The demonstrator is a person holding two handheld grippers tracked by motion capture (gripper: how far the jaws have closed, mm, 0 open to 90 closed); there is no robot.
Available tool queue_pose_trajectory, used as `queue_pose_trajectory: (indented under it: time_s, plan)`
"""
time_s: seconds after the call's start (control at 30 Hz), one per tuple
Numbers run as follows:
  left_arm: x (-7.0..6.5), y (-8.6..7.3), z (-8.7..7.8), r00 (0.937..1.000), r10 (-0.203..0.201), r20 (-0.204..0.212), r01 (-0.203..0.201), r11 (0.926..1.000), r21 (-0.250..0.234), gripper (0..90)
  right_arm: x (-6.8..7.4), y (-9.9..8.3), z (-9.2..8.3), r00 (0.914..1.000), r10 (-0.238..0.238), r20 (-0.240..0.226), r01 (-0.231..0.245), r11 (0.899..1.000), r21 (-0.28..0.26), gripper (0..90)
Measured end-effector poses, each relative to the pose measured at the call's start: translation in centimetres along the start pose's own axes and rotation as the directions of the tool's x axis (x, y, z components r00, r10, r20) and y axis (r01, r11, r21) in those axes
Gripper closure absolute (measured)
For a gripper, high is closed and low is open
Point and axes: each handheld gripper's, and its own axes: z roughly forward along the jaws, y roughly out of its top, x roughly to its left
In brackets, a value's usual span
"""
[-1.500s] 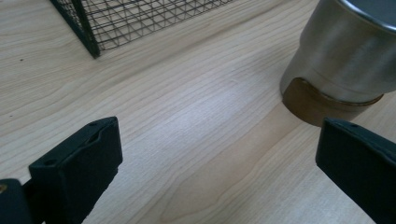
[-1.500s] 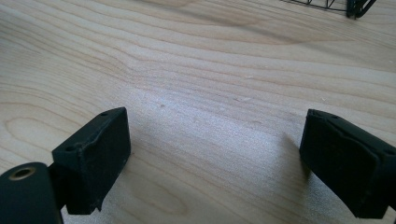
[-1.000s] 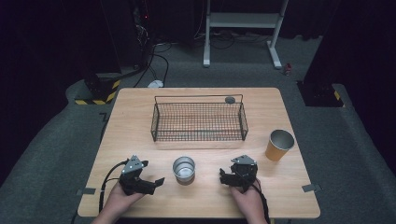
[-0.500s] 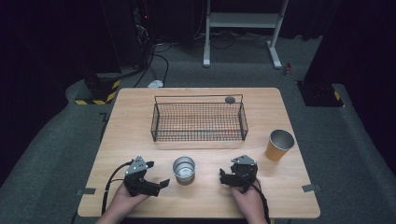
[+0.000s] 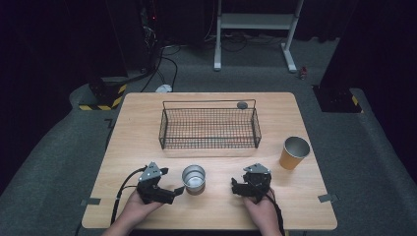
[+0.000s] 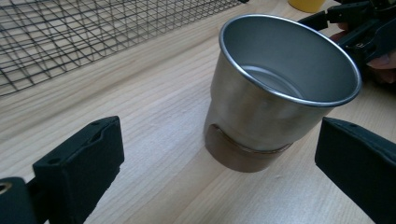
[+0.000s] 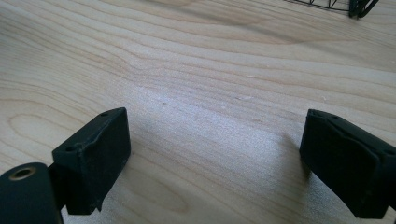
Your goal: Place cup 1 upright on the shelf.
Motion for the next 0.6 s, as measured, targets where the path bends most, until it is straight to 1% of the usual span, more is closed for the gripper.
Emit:
queue_pose_trajectory:
  time_s: [0.13,0.23,0.3,0.33,0.4,0.47,0.6]
  plan:
    - [-0.5,0.0,0.4,0.9998,0.02,0.007,-0.02,0.9998,-0.001,1.9,0.0,0.0,0.0,1.0,0.001,0.0,-0.001,1.0,0.001,8.8]
    - [-0.7,0.0,0.5,0.9996,0.027,0.003,-0.027,0.9996,0.002,1.9,0.0,0.0,0.0,1.0,0.0,0.0,0.0,1.0,0.0,8.7]
    - [-1.0,0.1,0.8,0.9995,0.029,0.015,-0.029,0.9993,0.022,1.9,0.0,0.0,0.0,1.0,0.0,0.0,0.0,1.0,0.0,8.7]
    - [-1.0,0.1,0.8,0.9991,0.042,0.01,-0.043,0.9988,0.024,2.0,0.0,0.0,0.0,1.0,0.0,0.0,0.0,1.0,0.0,8.7]
    - [-1.1,0.0,0.9,0.9987,0.05,0.011,-0.05,0.9984,0.026,2.0,0.0,0.0,0.0,1.0,0.0,0.0,0.0,1.0,0.0,8.7]
    - [-1.1,0.0,0.9,0.9985,0.054,0.002,-0.054,0.9983,0.019,2.1,0.0,0.0,0.0,1.0,0.001,0.0,-0.001,1.0,0.001,8.7]
    - [-1.2,0.1,1.0,0.9986,0.052,0.004,-0.052,0.9986,0.006,3.3,0.0,0.0,0.0,1.0,0.0,0.0,0.0,1.0,0.0,8.7]
